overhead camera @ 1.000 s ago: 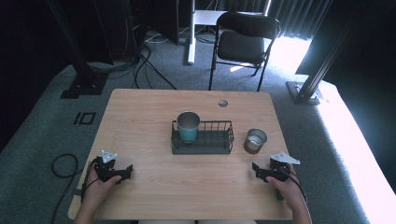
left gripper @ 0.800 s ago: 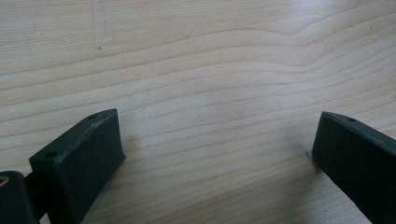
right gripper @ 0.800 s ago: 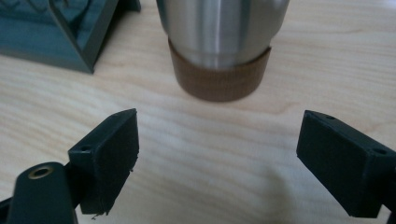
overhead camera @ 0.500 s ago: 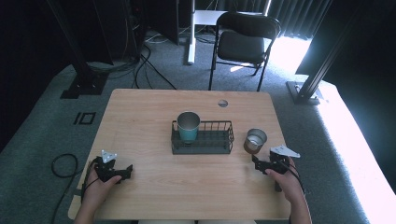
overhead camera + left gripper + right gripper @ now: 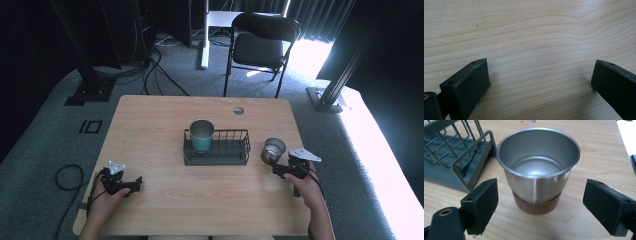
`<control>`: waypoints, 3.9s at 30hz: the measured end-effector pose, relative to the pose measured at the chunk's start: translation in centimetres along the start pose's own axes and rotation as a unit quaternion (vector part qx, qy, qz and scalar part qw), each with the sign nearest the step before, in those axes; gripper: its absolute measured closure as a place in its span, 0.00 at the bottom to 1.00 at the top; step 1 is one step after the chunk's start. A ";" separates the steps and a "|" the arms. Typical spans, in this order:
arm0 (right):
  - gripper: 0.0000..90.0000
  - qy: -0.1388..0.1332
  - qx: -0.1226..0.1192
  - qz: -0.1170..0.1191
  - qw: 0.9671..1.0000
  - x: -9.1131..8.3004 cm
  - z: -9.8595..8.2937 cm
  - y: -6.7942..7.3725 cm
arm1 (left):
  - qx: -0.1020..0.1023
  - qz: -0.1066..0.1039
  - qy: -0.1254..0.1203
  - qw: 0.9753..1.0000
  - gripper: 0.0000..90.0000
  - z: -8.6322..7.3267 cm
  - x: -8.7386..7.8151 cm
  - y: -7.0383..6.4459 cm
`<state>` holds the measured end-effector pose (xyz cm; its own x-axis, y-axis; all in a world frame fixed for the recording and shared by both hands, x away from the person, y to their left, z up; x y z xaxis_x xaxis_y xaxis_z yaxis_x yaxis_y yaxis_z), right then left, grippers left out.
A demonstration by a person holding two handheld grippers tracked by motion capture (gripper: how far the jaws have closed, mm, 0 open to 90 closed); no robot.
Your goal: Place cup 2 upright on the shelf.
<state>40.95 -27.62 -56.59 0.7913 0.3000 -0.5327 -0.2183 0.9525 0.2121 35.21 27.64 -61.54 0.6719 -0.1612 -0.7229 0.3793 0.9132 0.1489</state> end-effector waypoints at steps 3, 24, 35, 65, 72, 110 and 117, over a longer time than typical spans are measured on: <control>0.14 -0.006 -0.006 0.001 1.000 0.1 0.4 0.2 | 0.000 0.000 0.000 1.000 0.03 0.0 0.0 0.0; 0.14 -0.020 -0.016 0.002 1.000 2.0 1.9 0.8 | 0.000 0.000 0.000 1.000 0.03 0.0 0.0 0.0; 0.14 -0.030 -0.013 -0.001 0.999 2.6 2.0 0.8 | 0.000 0.000 0.000 1.000 0.03 0.0 0.0 0.0; 0.15 -0.034 0.000 -0.009 0.999 0.8 4.1 0.7 | -0.001 0.000 0.000 1.000 0.03 0.0 0.0 0.0; 0.15 -0.035 -0.006 -0.005 0.999 0.1 4.8 0.9 | 0.000 0.000 0.000 1.000 0.03 0.0 0.0 0.0; 0.15 -0.083 -0.039 0.048 0.995 -1.9 12.1 7.3 | 0.000 0.000 -0.001 1.000 0.03 0.0 0.0 0.0; 0.15 -0.093 -0.050 0.064 0.992 -2.0 13.2 9.5 | 0.001 0.000 0.000 1.000 0.03 0.0 0.0 0.0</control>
<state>44.88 -19.84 -42.68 0.8429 0.4137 -0.3441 -0.3728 0.9101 0.1809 35.21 27.65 -61.54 0.6720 -0.1610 -0.7228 0.3799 0.9128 0.1499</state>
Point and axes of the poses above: each handheld gripper's, and its own axes: x roughly forward along the jaws, z roughly out of its top, y roughly to its left, the point moved 8 cm from there along x, roughly forward along the jaws, and after that the axes turned 12 degrees about x, right-handed, at the moved point
